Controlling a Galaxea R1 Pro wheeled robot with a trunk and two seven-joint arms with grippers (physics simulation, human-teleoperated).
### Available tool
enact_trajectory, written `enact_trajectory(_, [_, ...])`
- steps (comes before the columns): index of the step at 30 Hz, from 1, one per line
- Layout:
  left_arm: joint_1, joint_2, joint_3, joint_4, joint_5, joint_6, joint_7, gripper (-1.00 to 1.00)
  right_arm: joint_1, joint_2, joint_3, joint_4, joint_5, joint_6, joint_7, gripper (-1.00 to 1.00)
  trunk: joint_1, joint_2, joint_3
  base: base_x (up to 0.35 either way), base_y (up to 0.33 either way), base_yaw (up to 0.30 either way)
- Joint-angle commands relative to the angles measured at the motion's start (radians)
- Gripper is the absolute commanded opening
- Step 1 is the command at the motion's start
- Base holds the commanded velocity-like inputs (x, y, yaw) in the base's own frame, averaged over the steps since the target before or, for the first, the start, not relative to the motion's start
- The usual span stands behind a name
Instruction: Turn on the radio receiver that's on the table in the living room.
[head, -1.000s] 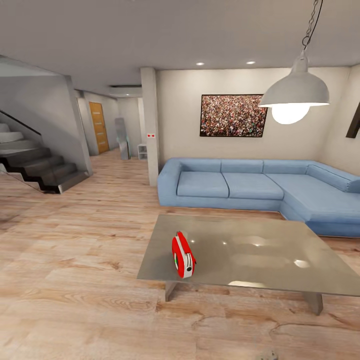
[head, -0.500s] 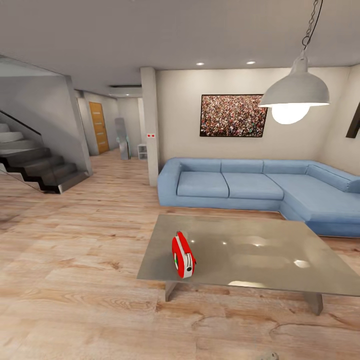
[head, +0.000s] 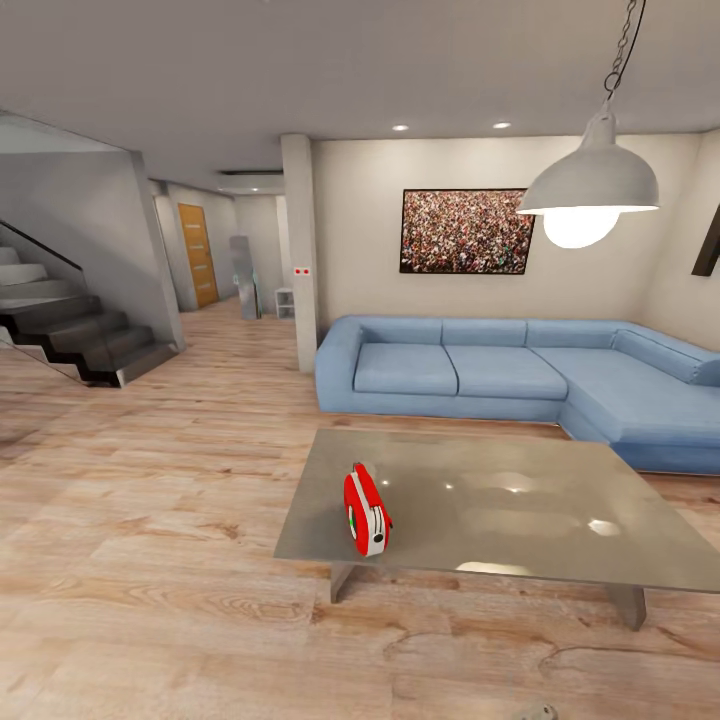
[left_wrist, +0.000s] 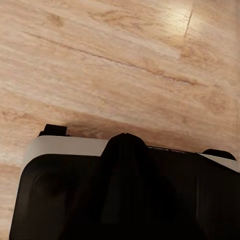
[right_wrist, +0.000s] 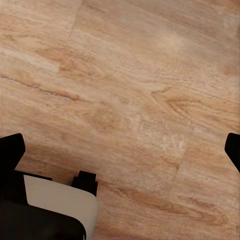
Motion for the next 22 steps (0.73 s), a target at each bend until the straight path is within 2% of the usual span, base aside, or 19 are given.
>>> enact_trajectory(1, [0.000, 0.000, 0.000, 0.000, 0.000, 0.000, 0.000, -1.00, 0.000, 0.000, 0.000, 0.000, 0.000, 0.000, 0.000, 1.00, 0.000, 0.000, 0.000, 0.000, 0.000, 0.000])
enact_trajectory(22, [0.000, 0.000, 0.000, 0.000, 0.000, 0.000, 0.000, -1.00, 0.000, 0.000, 0.000, 0.000, 0.000, 0.000, 0.000, 1.00, 0.000, 0.000, 0.000, 0.000, 0.000, 0.000])
